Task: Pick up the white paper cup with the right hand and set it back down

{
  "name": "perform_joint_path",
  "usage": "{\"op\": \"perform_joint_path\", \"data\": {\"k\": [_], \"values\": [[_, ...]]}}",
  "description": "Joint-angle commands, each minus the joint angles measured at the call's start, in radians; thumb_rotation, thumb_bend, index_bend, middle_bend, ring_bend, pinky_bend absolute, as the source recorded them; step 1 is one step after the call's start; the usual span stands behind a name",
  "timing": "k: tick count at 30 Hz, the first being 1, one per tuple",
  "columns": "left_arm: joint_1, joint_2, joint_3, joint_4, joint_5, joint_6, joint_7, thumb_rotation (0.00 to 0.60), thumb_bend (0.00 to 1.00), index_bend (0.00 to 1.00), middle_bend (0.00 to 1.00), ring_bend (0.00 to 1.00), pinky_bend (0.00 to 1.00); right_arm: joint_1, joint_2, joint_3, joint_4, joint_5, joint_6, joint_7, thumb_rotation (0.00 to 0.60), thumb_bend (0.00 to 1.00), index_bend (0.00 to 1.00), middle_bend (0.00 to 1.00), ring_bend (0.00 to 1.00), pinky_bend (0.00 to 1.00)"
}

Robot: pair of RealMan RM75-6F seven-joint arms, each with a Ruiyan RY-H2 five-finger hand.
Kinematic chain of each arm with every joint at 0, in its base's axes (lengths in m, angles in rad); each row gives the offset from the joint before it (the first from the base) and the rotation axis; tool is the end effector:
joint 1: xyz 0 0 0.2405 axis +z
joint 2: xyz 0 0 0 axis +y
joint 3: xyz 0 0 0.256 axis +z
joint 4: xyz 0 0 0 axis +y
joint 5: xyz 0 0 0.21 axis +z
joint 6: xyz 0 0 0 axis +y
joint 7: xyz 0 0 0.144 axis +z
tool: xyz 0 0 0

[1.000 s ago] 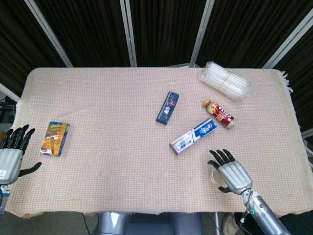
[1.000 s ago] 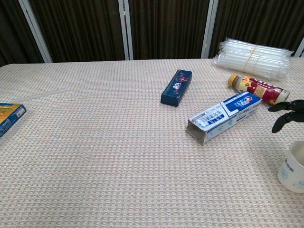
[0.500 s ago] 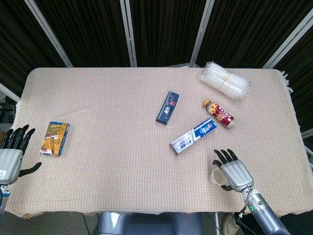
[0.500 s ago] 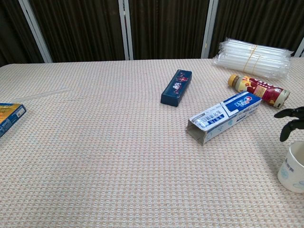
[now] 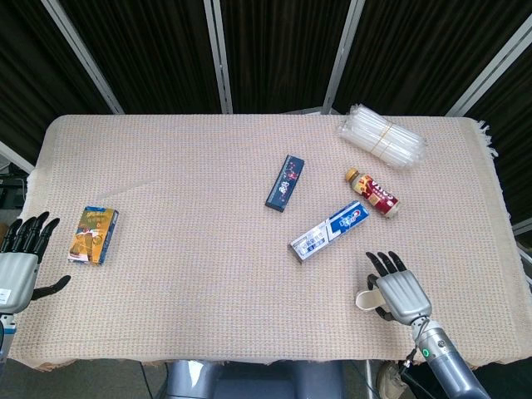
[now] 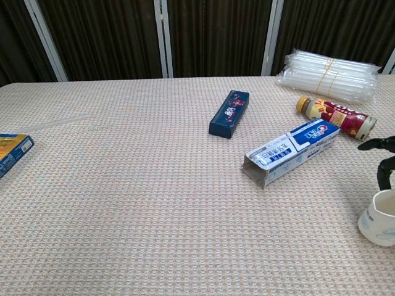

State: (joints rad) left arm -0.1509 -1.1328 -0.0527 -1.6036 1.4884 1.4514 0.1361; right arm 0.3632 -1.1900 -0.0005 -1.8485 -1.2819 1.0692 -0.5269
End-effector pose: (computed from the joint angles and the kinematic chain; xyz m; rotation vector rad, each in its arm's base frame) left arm -0.3019 0.2020 0.1520 -1.4684 -0.7872 -0.8354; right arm -0.2395 -0.2204 0.0615 1.8805 -0.9207 0.5905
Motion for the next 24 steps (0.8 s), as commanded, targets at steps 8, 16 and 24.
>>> {"op": "perform_joint_path", "data": {"k": [8,16,24], "values": [[0.0,-0.001,-0.001,-0.002,-0.003,-0.001,0.005,0.6,0.1,0.0,0.0,0.0,0.0,0.065,-0.019,0.099,0.033,0.094,-0.025,0.068,0.6,0.16,0.45,0.0,0.0,0.0],[-0.001,-0.001,-0.002,-0.004,-0.006,-0.003,0.008,0.6,0.1,0.0,0.0,0.0,0.0,0.113,-0.057,0.132,0.119,0.159,-0.065,0.101,0.6,0.15,0.45,0.0,0.0,0.0],[-0.002,0.0,-0.003,-0.004,-0.006,-0.004,0.008,0.6,0.1,0.0,0.0,0.0,0.0,0.141,-0.097,0.128,0.215,0.226,-0.108,0.109,0.6,0.14,0.45,0.01,0.0,0.0]]}}
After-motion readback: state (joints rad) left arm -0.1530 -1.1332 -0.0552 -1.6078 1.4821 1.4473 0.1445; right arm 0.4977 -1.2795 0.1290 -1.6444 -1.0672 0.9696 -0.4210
